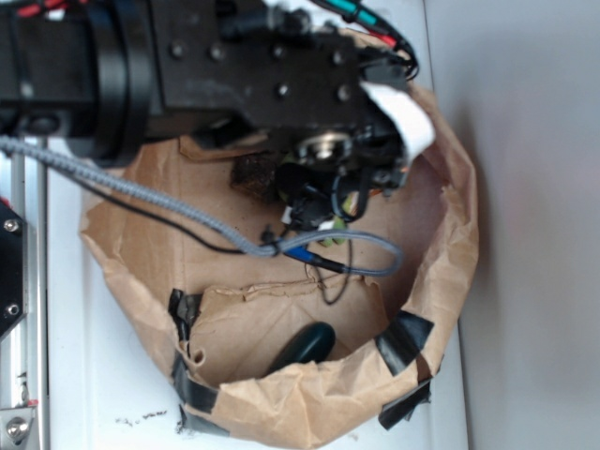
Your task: Grab the green animal.
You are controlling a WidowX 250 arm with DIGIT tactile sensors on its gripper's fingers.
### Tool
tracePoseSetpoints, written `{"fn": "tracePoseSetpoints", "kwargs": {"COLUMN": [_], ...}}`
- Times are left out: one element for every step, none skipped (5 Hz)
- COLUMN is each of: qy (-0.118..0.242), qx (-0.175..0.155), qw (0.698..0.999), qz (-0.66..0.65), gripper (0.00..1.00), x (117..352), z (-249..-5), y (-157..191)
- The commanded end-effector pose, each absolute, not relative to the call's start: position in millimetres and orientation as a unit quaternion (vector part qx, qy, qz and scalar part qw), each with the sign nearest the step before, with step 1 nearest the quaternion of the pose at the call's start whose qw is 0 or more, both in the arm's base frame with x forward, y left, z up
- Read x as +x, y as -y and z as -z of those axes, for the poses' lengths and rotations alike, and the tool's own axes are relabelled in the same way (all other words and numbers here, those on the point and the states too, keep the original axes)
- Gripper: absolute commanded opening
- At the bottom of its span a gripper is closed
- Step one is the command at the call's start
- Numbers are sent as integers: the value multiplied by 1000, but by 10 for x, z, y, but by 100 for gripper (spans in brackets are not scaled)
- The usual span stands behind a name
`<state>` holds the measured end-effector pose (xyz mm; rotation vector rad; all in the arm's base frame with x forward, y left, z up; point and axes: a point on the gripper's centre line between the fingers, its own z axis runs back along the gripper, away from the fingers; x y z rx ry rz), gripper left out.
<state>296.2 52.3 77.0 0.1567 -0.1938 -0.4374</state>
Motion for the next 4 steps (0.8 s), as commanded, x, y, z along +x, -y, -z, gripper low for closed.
{"fn": "tracePoseSetpoints", "kwargs": {"qy": [66,30,-1,-5], "qx": [70,68,62,61], "qw": [961,959,958,956], "qz": [258,273,280,286], "gripper": [100,100,100,0], "x": [3015,3024,3007,3024], "z": [-650,-425,-252,-204], "y": [-515,-479,-446,-458]}}
